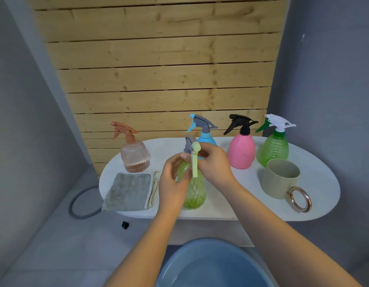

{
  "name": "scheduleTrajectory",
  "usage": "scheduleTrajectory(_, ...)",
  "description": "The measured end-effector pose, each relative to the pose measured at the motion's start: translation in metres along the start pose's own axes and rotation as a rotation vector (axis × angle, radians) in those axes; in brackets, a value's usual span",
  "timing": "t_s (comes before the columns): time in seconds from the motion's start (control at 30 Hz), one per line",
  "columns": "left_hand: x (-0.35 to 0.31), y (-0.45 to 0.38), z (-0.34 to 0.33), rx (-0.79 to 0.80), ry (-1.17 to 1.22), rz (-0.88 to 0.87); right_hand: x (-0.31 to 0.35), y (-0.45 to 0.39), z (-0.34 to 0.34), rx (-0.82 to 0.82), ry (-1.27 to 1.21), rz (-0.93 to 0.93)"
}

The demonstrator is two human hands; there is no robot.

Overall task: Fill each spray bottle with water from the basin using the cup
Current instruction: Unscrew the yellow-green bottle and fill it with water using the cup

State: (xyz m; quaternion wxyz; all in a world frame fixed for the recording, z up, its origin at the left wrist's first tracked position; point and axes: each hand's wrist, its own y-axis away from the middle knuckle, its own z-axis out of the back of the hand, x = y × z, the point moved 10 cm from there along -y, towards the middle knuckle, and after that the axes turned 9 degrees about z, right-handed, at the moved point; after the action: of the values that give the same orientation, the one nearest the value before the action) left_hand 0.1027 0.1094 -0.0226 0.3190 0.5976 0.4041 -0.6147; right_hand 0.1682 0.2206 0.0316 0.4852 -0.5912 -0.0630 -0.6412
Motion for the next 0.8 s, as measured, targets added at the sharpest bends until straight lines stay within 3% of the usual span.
scheduleTrajectory(0.37,-0.002,-0.003,-0.004,-0.082,-0.026,-0.053,-0.026,0.002,-0.008,-0.067,0.005,-0.157)
scheduleTrajectory(0.5,0.009,-0.010,-0.006,-0.072,-0.092,-0.032,-0.020,0.003,-0.019,0.173,-0.259,-0.172)
scheduleTrajectory(0.6,0.009,-0.010,-0.006,-0.074,-0.151,-0.037,-0.012,0.006,-0.018,0.301,-0.247,-0.118)
scheduleTrajectory(0.8,0.005,-0.001,-0.002,-0.074,0.018,-0.026,-0.023,0.004,-0.008,0.075,-0.306,-0.243)
